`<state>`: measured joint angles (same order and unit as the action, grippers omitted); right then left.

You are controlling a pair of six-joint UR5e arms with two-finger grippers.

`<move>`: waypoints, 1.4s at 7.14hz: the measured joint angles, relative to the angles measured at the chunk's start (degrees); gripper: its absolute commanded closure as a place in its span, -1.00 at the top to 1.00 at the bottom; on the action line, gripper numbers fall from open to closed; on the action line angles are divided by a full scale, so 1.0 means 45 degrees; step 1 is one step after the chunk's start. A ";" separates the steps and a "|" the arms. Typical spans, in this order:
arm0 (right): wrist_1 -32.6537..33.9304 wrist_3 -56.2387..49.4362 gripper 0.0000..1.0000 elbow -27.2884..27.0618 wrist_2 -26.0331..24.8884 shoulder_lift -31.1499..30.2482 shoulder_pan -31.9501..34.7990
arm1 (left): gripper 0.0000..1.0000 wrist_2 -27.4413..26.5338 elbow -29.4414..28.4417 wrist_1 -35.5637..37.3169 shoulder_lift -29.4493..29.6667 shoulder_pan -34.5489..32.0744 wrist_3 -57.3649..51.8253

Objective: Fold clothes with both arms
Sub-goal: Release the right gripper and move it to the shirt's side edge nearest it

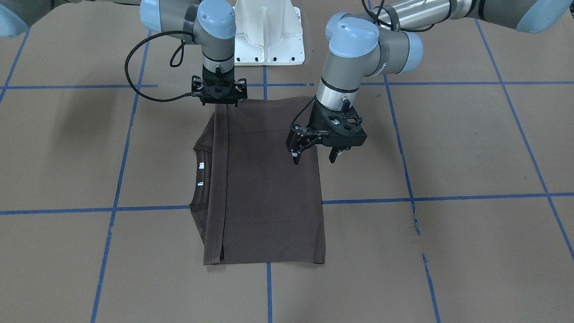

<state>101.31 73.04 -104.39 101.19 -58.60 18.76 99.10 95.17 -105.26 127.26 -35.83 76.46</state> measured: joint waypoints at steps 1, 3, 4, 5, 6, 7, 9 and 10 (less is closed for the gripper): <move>0.0009 -0.0189 1.00 0.0139 0.0007 0.0004 -0.0030 | 1.00 -0.0011 -0.0008 -0.0021 -0.0038 0.0041 0.0011; 0.0035 -0.0346 1.00 0.0276 0.0013 -0.0083 -0.0045 | 1.00 -0.0039 -0.0055 -0.0111 -0.0085 0.0134 0.0231; 0.0046 -0.0362 1.00 0.0323 0.0018 -0.0127 -0.0047 | 1.00 -0.0045 -0.0105 -0.0219 -0.0092 0.0169 0.0407; 0.0124 -0.0373 1.00 0.0353 0.0022 -0.0155 -0.0045 | 1.00 -0.0048 -0.0130 -0.0284 -0.0096 0.0180 0.0493; 0.0327 -0.0440 1.00 0.0366 0.0019 -0.0159 -0.0037 | 1.00 -0.0048 -0.0131 -0.0314 -0.0096 0.0186 0.0534; 0.0563 -0.0579 1.00 0.0364 0.0016 -0.0161 -0.0006 | 1.00 -0.0048 -0.0131 -0.0330 -0.0097 0.0189 0.0560; 0.0906 -0.0809 1.00 0.0321 0.0023 -0.0196 0.0185 | 1.00 -0.0057 -0.0117 -0.0339 -0.0085 0.0211 0.0584; 0.1130 -0.0982 1.00 0.0246 0.0040 -0.0241 0.0307 | 1.00 -0.0057 -0.0116 -0.0345 -0.0081 0.0220 0.0591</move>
<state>106.40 68.61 -103.28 101.37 -59.69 20.14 98.84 94.65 -106.81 126.90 -34.84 79.12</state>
